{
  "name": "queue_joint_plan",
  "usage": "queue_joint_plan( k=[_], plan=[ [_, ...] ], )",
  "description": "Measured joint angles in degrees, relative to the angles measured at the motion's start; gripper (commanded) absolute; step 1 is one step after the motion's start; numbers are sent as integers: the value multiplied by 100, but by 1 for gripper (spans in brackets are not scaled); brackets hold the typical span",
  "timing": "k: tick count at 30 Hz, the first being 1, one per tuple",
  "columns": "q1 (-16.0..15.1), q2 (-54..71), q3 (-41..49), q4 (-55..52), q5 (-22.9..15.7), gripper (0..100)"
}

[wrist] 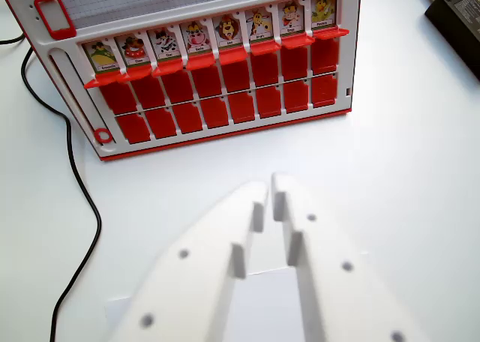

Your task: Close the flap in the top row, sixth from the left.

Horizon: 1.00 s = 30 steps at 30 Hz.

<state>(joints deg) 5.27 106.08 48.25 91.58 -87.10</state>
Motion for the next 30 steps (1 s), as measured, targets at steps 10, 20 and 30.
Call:
queue_joint_plan(
  k=[10,20,30],
  plan=[
    [0,-923,167,-369,729,0],
    [185,-3059,-563,-800,1433,0],
    [343,-4649,-1441,-1257,1485,0]
  ],
)
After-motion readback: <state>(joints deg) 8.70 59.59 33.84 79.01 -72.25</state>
